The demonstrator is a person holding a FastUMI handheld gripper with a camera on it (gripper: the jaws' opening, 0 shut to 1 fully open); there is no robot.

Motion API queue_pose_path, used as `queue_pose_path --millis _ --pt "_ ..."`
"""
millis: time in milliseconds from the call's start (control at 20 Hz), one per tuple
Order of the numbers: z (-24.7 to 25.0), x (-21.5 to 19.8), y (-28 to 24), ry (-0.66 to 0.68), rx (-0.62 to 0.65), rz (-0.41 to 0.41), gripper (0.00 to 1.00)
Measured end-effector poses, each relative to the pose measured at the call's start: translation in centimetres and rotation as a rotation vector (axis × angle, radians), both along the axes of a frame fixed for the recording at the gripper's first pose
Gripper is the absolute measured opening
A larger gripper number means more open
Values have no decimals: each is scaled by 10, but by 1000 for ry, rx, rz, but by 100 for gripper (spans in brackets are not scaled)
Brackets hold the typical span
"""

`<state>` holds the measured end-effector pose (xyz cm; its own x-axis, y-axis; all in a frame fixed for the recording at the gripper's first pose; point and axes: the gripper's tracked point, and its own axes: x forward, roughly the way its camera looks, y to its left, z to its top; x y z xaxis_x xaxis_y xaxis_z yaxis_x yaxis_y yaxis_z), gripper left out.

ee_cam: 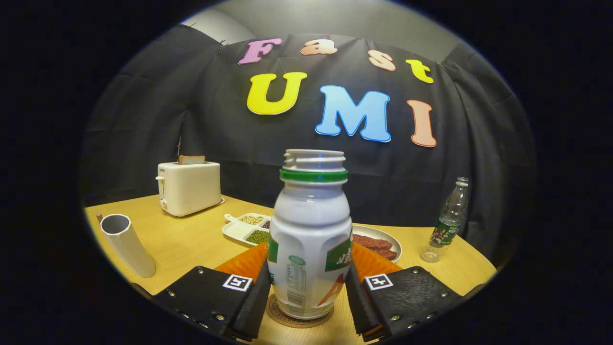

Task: Take the bottle from table, then pour the juice into the cup, finally place the bottle on the coaster

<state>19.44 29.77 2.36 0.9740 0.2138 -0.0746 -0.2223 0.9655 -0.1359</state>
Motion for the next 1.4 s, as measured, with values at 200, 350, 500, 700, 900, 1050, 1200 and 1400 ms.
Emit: queue_pose_path --millis 200,350,500,700,900,1050,1200,1400 --pt "-10 2 4 30 17 11 71" --pt "-19 5 5 51 34 17 71" --pt "-17 7 3 40 26 15 71" --pt "-19 8 2 39 37 17 71" --pt "-19 8 1 19 47 18 71" --pt "-22 8 -2 19 51 18 73" --pt "-32 9 -1 46 36 22 75" --pt "-28 8 -6 48 58 -9 98"
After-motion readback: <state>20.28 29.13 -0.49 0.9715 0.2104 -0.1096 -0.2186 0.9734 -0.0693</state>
